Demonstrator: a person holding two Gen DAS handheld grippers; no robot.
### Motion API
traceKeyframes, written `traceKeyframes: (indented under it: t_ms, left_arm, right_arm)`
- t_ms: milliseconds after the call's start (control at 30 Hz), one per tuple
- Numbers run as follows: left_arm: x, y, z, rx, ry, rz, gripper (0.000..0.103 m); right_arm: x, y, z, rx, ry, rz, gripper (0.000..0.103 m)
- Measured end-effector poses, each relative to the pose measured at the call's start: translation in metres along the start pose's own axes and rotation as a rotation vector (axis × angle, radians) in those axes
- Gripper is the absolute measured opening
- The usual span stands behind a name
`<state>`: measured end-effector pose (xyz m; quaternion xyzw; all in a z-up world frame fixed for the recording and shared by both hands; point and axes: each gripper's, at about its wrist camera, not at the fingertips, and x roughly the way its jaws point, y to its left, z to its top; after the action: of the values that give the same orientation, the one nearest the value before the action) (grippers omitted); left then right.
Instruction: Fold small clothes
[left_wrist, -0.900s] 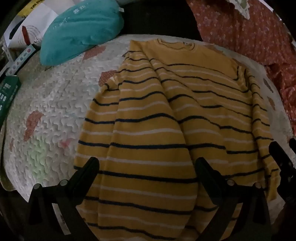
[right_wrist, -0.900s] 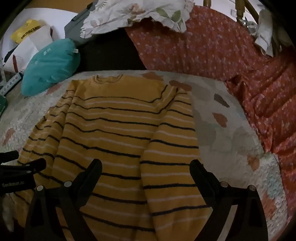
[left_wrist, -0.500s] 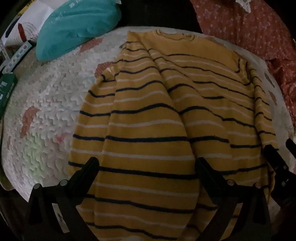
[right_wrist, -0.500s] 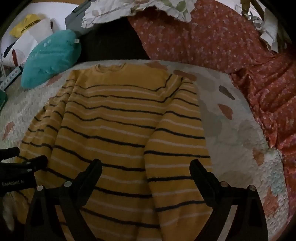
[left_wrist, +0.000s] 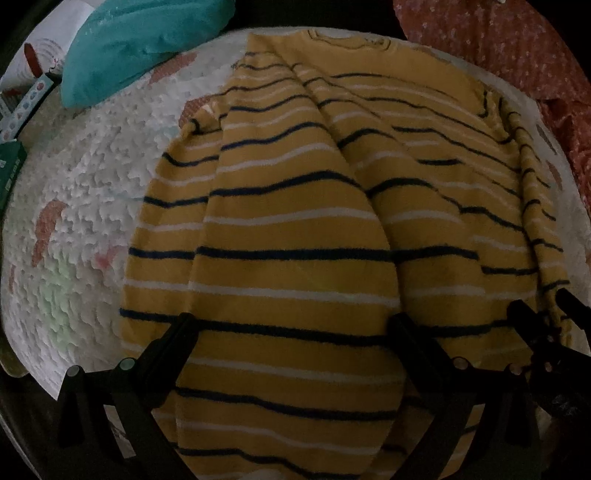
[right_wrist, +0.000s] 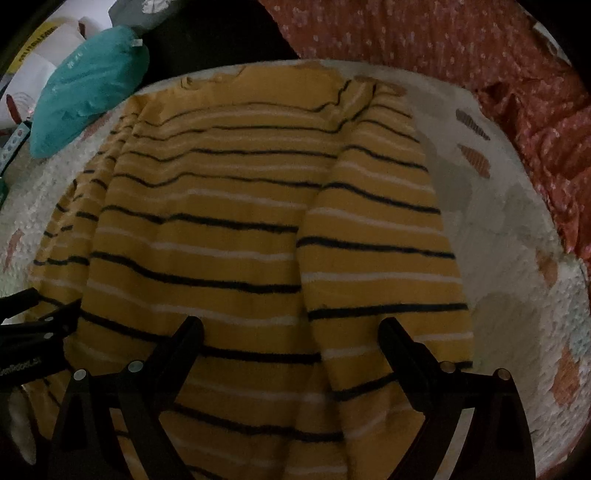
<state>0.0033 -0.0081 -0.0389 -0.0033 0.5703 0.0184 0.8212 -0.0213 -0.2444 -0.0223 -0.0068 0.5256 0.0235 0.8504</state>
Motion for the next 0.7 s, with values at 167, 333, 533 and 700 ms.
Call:
traceKeyframes:
  t_ms: [167,333,533,700]
  left_arm:
    - [0.003,0.001,-0.005,0.002,0.006,0.003,0.103]
    - [0.004,0.001,-0.009,0.024,-0.013,0.01,0.103]
    - [0.003,0.002,-0.01,0.023,-0.006,-0.001,0.103]
    - [0.004,0.003,-0.008,-0.007,0.022,-0.032,0.103]
  right_arm:
    - [0.004,0.002,0.001,-0.012,0.019,-0.01,0.098]
    - [0.009,0.0,0.001,0.011,0.036,-0.01,0.102]
    - [0.013,-0.008,0.0,0.047,0.048,0.001,0.103]
    - [0.014,-0.006,-0.001,0.055,0.043,-0.006,0.103]
